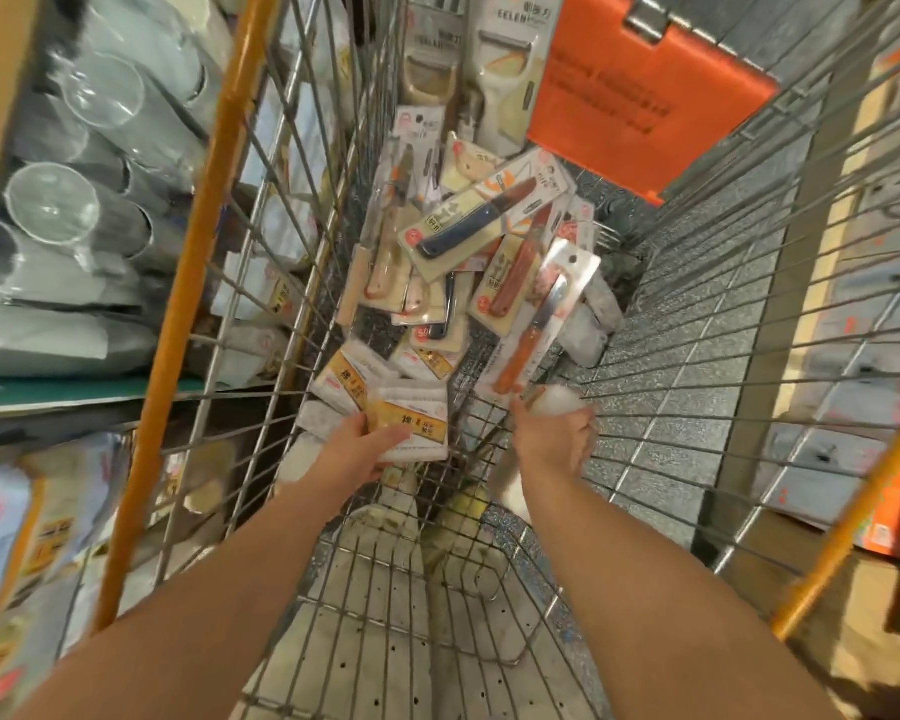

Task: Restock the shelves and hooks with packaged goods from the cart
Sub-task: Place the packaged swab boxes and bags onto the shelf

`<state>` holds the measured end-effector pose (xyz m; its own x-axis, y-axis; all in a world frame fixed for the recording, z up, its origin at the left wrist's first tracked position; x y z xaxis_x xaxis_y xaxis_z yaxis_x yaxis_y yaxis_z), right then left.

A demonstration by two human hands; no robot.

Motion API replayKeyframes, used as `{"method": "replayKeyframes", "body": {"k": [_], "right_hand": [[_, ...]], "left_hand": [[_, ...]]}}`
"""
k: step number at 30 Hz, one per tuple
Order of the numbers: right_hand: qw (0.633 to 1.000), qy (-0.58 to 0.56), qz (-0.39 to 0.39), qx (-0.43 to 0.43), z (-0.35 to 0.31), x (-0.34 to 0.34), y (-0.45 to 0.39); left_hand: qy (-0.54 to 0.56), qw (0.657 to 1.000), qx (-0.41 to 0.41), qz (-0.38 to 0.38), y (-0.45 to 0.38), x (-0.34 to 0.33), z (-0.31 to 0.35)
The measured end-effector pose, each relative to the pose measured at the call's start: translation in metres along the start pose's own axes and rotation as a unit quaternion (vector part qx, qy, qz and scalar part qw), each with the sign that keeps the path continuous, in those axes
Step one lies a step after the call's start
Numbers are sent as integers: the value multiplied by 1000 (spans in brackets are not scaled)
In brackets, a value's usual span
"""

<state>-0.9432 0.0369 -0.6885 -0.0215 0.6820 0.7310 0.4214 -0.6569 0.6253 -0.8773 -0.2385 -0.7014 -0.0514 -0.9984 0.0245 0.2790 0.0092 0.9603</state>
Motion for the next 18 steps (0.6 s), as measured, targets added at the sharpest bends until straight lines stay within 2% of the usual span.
{"method": "replayKeyframes", "body": {"k": [3,6,8,12,15,18], "right_hand": [[998,-33,2,-48,7,-5,-6],[992,-120,-31,-4,5,-3,-8],[977,-198,-73,29,-1,1,2],[936,-315,-157,20,-14,8,35],[906,-358,-223,38,-38,26,57],[883,-381,-264,74,-64,64,84]], "left_hand": [[-2,1000,2,-2,-3,1,-4],[11,1000,-13,-11,0,1,1],[27,999,-29,-6,8,2,9],[80,995,-52,17,34,1,32],[94,992,-77,27,64,-3,51],[73,987,-140,26,109,-6,72]]}}
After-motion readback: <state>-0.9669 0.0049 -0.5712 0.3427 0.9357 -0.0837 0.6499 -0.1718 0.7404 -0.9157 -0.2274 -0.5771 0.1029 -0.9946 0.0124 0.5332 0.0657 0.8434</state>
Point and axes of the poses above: each hand's wrist, its own y-axis away from the middle knuckle, its own x-axis out of the back of the hand, z = x × y, the point moved 10 cm from there along -y, towards the middle knuckle, and after that the axes turned 12 degrees about -y, right-handed, at the moved point
